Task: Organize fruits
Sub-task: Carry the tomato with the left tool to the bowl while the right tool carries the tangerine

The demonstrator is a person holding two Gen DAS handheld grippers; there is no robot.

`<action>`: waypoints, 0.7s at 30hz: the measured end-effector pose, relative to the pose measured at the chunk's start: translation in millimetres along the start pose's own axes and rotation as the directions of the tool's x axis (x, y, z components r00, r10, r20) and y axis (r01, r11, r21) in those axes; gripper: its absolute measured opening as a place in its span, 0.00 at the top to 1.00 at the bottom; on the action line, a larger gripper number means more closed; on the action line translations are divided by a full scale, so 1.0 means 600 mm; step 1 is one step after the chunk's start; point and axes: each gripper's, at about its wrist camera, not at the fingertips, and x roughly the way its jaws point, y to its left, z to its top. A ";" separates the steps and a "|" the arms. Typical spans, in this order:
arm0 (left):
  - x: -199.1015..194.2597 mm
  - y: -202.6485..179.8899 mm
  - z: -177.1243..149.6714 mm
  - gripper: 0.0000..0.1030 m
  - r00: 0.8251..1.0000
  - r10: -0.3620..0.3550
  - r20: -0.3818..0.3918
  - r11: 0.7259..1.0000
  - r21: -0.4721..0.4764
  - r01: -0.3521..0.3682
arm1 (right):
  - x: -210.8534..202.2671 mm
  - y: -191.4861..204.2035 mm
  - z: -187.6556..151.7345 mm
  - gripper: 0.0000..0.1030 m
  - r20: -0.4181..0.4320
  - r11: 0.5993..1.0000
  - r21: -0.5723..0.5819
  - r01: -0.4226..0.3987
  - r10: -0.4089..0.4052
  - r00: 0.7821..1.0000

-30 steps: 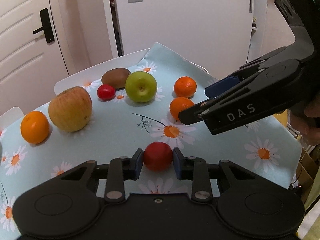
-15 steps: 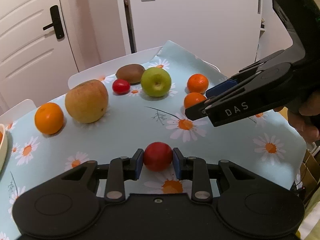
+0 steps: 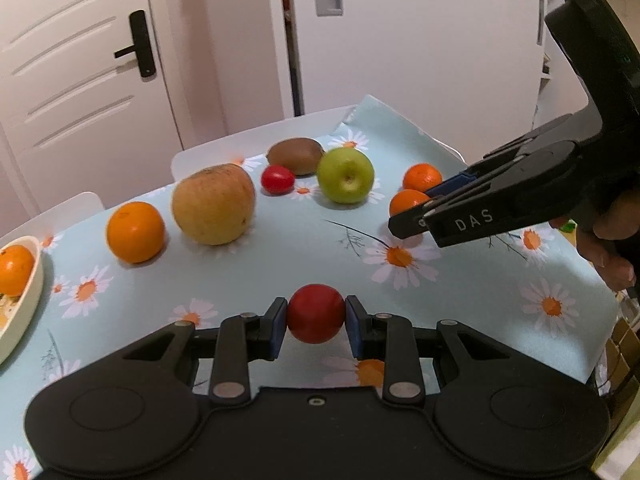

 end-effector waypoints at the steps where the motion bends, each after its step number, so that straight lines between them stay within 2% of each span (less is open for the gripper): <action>1: -0.005 0.004 0.001 0.67 1.000 0.005 0.004 1.000 -0.007 -0.005 | -0.003 0.003 0.003 0.51 0.003 1.000 -0.002 -0.002 0.002 1.000; 12: -0.079 0.057 0.024 0.67 0.994 0.094 0.046 0.992 -0.094 -0.090 | -0.047 0.059 0.059 0.51 0.037 0.998 -0.048 -0.044 0.046 0.998; 21: -0.149 0.128 0.038 0.67 0.978 0.193 0.076 0.972 -0.153 -0.180 | -0.062 0.142 0.118 0.51 0.062 0.991 -0.085 -0.104 0.110 0.992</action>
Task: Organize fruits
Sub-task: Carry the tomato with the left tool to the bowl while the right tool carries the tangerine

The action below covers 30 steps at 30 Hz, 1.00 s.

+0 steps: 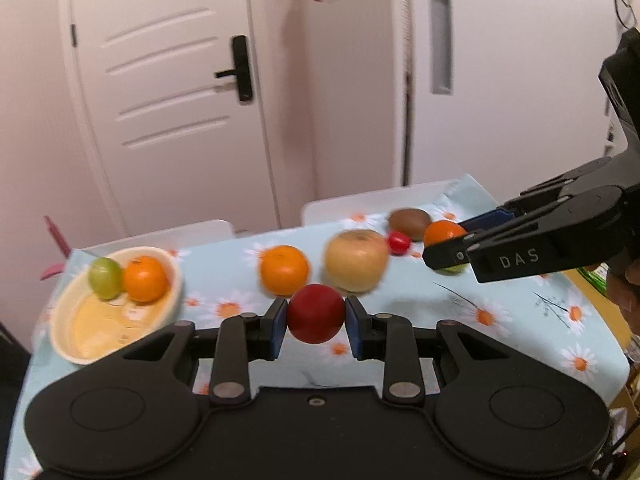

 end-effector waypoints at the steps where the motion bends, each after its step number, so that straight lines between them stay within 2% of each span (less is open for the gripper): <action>1: -0.005 0.014 0.002 0.67 1.000 0.010 0.002 1.000 -0.005 -0.010 | 0.002 0.009 0.007 0.51 0.003 1.000 -0.003 -0.007 0.007 1.000; 8: -0.023 0.102 0.014 0.67 0.998 0.066 0.004 0.997 -0.028 -0.065 | 0.027 0.087 0.062 0.51 0.029 0.997 -0.013 -0.073 0.073 0.997; 16: -0.018 0.212 0.023 0.67 0.994 0.108 -0.006 0.994 -0.035 -0.108 | 0.077 0.175 0.119 0.51 0.018 0.994 -0.032 -0.103 0.104 0.994; 30: 0.075 0.384 0.009 0.67 0.992 0.111 -0.067 0.992 -0.046 -0.114 | 0.213 0.284 0.173 0.51 -0.043 0.994 -0.041 -0.097 0.095 0.994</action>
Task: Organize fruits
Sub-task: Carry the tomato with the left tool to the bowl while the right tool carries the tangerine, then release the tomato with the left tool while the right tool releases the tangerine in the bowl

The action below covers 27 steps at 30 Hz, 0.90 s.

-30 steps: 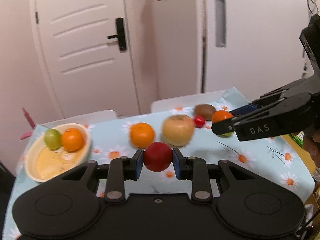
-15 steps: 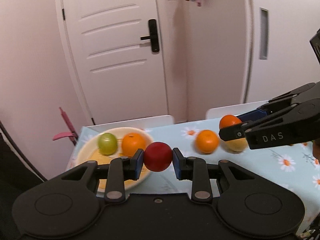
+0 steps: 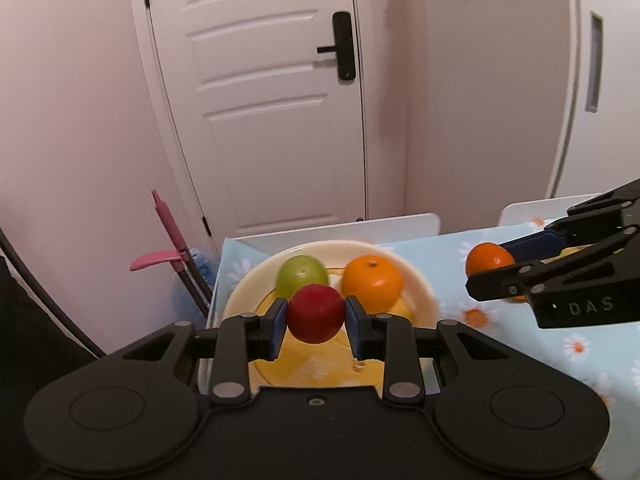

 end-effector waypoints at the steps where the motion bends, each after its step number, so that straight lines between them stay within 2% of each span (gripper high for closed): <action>1: 0.011 0.009 -0.001 0.67 1.000 -0.002 -0.007 1.000 0.004 0.002 | 0.010 0.004 0.003 0.51 -0.005 1.000 0.001 0.003 -0.003 1.000; 12: 0.112 0.060 -0.005 0.67 0.998 -0.017 -0.066 1.000 0.015 0.018 | 0.101 0.031 0.008 0.51 -0.071 0.998 0.049 0.035 -0.032 0.997; 17: 0.153 0.069 -0.008 0.67 0.994 -0.015 -0.105 1.000 0.016 0.017 | 0.115 0.034 0.003 0.51 -0.091 0.997 0.066 0.047 -0.041 0.995; 22: 0.168 0.074 -0.012 0.65 0.993 -0.011 -0.117 1.000 0.015 0.013 | 0.119 0.032 0.003 0.51 -0.102 0.997 0.065 0.049 -0.042 0.994; 23: 0.166 0.074 -0.012 0.61 0.994 -0.013 -0.112 1.000 0.017 0.015 | 0.118 0.032 0.003 0.51 -0.102 0.997 0.062 0.048 -0.041 0.994; 25: 0.160 0.072 -0.011 0.30 0.995 -0.009 -0.095 1.000 0.025 0.011 | 0.115 0.031 0.003 0.51 -0.099 0.998 0.053 0.039 -0.034 0.995; 27: 0.147 0.070 -0.009 0.12 0.998 0.007 -0.066 1.000 0.030 -0.005 | 0.111 0.029 0.003 0.51 -0.098 0.999 0.038 0.032 -0.028 0.995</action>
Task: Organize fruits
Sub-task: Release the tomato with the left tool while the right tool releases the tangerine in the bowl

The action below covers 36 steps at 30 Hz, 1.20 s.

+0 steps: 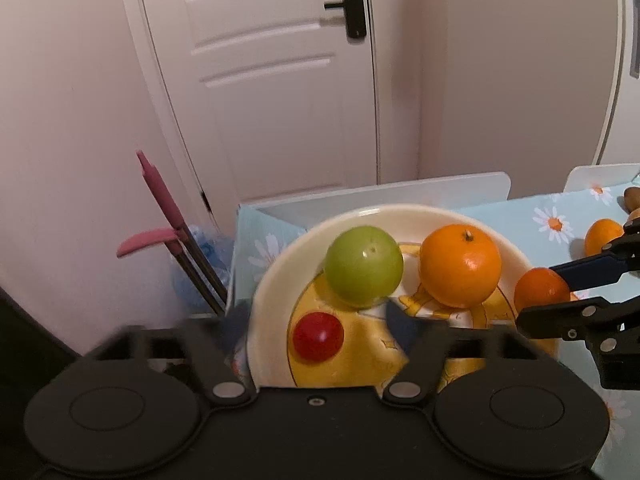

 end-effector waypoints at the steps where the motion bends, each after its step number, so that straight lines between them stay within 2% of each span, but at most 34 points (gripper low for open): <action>1: -0.006 0.000 0.001 0.10 1.000 0.005 0.013 1.000 -0.001 -0.005 | -0.002 -0.001 0.000 0.51 -0.001 1.000 -0.007 -0.001 0.001 1.000; 4: -0.017 0.003 0.006 0.04 1.000 0.007 0.011 1.000 -0.016 -0.007 | -0.007 -0.004 -0.002 0.51 0.001 1.000 -0.021 -0.009 0.009 1.000; 7: -0.030 0.006 0.007 0.02 1.000 0.004 0.010 0.999 -0.038 -0.004 | -0.007 -0.004 -0.005 0.51 -0.004 0.999 -0.032 -0.016 0.016 1.000; 26: -0.084 0.014 -0.009 0.01 0.998 0.060 -0.029 0.990 -0.129 -0.063 | 0.033 0.022 -0.010 0.50 -0.029 0.977 -0.185 -0.107 0.103 0.994; 28: -0.088 0.013 -0.012 0.01 0.998 0.060 -0.029 0.989 -0.131 -0.064 | 0.028 0.026 -0.010 0.38 -0.008 0.975 -0.199 -0.102 0.102 0.995; 30: -0.091 0.013 -0.013 0.01 0.998 0.059 -0.027 0.989 -0.135 -0.063 | 0.021 0.029 -0.011 0.00 0.019 0.976 -0.204 -0.081 0.087 0.996; 32: -0.094 0.012 -0.013 0.01 0.998 0.057 -0.025 0.989 -0.138 -0.060 | 0.009 0.031 -0.014 0.00 0.057 0.975 -0.212 -0.070 0.084 0.995; 36: -0.102 0.009 -0.010 0.01 0.999 0.051 -0.016 0.989 -0.139 -0.052 | 0.001 0.032 -0.017 0.00 0.044 0.975 -0.220 -0.044 0.056 0.997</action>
